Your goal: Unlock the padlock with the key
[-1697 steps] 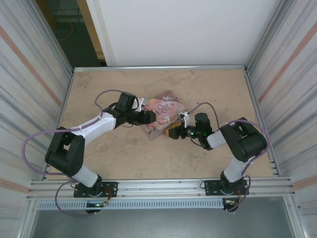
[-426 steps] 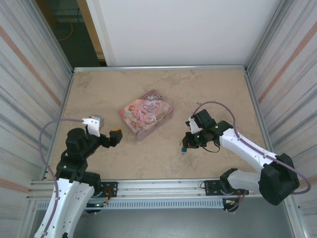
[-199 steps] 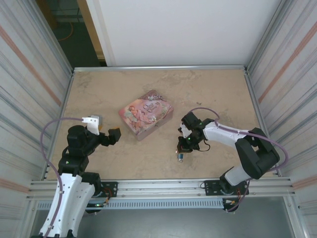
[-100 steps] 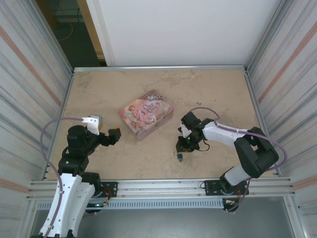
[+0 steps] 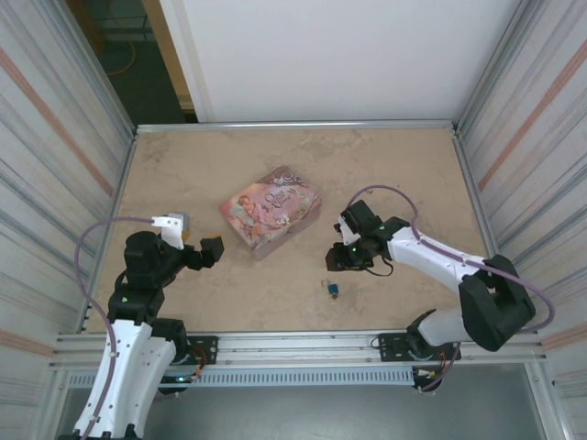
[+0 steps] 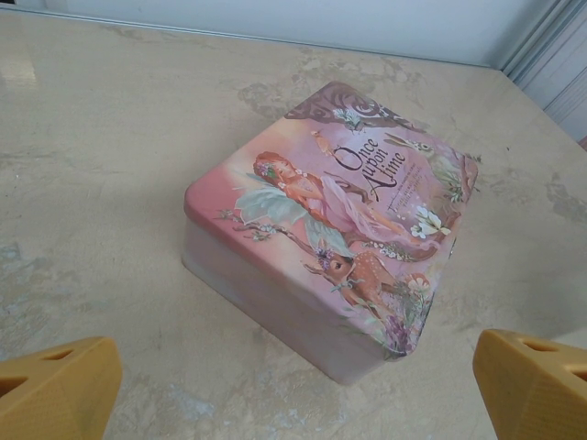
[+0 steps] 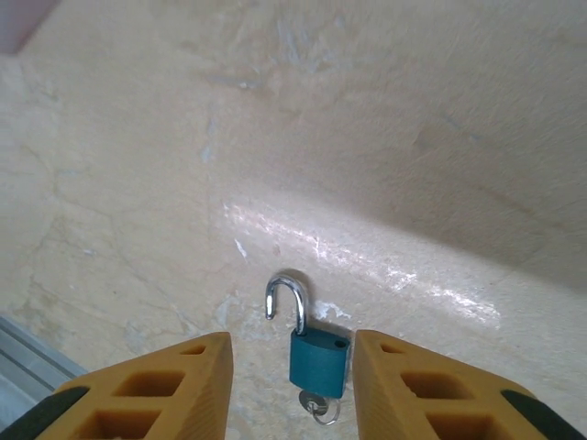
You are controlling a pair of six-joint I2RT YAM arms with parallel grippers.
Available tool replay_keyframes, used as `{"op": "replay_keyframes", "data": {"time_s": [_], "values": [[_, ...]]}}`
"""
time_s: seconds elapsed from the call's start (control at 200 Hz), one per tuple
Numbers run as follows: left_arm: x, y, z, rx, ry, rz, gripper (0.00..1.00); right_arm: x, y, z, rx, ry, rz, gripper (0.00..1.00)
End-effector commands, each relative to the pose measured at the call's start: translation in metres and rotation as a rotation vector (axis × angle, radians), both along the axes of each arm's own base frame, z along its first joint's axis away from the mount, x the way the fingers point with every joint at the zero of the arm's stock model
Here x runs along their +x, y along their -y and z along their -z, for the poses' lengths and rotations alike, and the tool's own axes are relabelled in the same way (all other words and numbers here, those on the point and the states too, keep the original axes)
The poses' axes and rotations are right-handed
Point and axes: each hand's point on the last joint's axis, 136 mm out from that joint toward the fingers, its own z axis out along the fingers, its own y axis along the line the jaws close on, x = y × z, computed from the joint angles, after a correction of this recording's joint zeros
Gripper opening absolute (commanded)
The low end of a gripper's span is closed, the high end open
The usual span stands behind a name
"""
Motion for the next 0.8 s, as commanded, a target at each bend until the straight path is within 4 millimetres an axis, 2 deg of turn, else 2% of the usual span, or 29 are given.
{"op": "replay_keyframes", "data": {"time_s": [0.0, 0.291, 0.371, 0.406, 0.431, 0.616, 0.797], "values": [[0.002, 0.0, -0.008, -0.014, 0.025, 0.001, 0.99, 0.011, 0.009, -0.022, -0.023, 0.107, 0.019, 0.41], [0.003, -0.001, -0.008, -0.013, 0.026, -0.004, 0.99, 0.037, 0.032, -0.071, 0.053, 0.356, 0.129, 0.55], [0.003, -0.001, -0.009, -0.013, 0.027, -0.004, 0.99, 0.041, 0.04, -0.082, 0.083, 0.41, 0.154, 0.58], [0.003, -0.001, -0.008, -0.013, 0.027, -0.005, 0.99, 0.041, 0.044, -0.081, 0.085, 0.414, 0.159, 0.6], [0.003, -0.001, -0.009, -0.013, 0.028, -0.006, 0.99, 0.041, 0.048, -0.09, 0.101, 0.443, 0.165, 0.6], [0.002, -0.001, -0.008, -0.012, 0.024, -0.007, 0.99, 0.042, 0.078, -0.097, 0.087, 0.51, 0.232, 0.68], [0.003, -0.003, -0.007, -0.008, 0.023, -0.012, 0.99, 0.047, 0.103, -0.107, 0.075, 0.597, 0.308, 0.81]]}}
